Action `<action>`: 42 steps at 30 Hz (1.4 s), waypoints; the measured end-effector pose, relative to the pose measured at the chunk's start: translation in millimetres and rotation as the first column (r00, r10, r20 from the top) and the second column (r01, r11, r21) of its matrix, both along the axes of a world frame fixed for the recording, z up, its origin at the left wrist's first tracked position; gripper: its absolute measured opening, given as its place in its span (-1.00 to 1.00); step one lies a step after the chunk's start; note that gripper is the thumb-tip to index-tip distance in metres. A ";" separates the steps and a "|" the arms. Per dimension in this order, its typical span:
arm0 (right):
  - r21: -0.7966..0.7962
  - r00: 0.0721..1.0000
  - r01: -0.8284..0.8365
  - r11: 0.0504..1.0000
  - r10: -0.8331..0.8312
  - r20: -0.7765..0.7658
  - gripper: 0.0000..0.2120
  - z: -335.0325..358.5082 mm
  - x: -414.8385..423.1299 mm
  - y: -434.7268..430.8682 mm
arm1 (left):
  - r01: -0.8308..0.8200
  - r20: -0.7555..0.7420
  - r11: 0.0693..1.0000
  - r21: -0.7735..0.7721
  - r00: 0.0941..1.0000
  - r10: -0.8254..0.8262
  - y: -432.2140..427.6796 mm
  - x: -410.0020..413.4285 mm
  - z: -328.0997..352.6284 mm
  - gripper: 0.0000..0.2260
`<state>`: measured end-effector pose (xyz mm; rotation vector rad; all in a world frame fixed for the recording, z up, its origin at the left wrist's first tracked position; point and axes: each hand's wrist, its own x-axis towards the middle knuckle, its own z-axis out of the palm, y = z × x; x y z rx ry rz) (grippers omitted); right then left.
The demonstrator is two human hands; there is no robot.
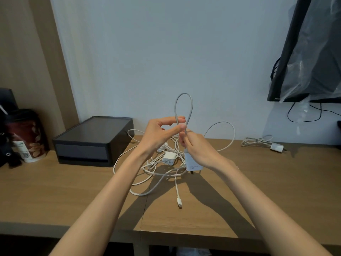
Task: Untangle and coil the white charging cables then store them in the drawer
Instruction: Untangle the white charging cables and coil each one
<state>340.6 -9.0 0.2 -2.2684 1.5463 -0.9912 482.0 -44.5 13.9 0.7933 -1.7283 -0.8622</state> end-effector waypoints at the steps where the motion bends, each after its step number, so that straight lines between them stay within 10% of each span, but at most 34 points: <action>1: 0.009 1.000 0.005 1.000 -0.005 -0.006 -0.64 0.4 1.2 0.3 | -0.002 0.001 1.000 -0.005 1.000 0.002 0.5 0.4 0.1 -0.85; 11: 0.015 0.998 0.028 0.999 -0.028 -0.061 -0.73 0.4 1.8 -4.2 | -0.019 -0.002 0.998 -0.062 1.000 0.018 0.0 -6.5 -0.3 -0.87; 23: -0.136 0.995 -0.005 0.991 0.019 0.100 -0.75 2.8 -11.9 5.3 | 0.181 -0.395 0.971 0.154 0.912 -0.107 -5.1 -4.0 11.4 -0.87; 35: -0.128 0.964 0.234 0.964 -0.247 -0.099 -0.61 -1.8 -72.0 8.1 | -0.165 0.021 0.982 -0.088 0.986 0.167 -30.8 13.7 15.9 -0.82; 42: -0.014 0.974 0.212 0.977 -0.210 0.090 -0.72 -10.0 -80.1 4.8 | -0.211 0.295 0.906 -0.368 0.897 0.329 -29.5 22.9 -0.1 -0.80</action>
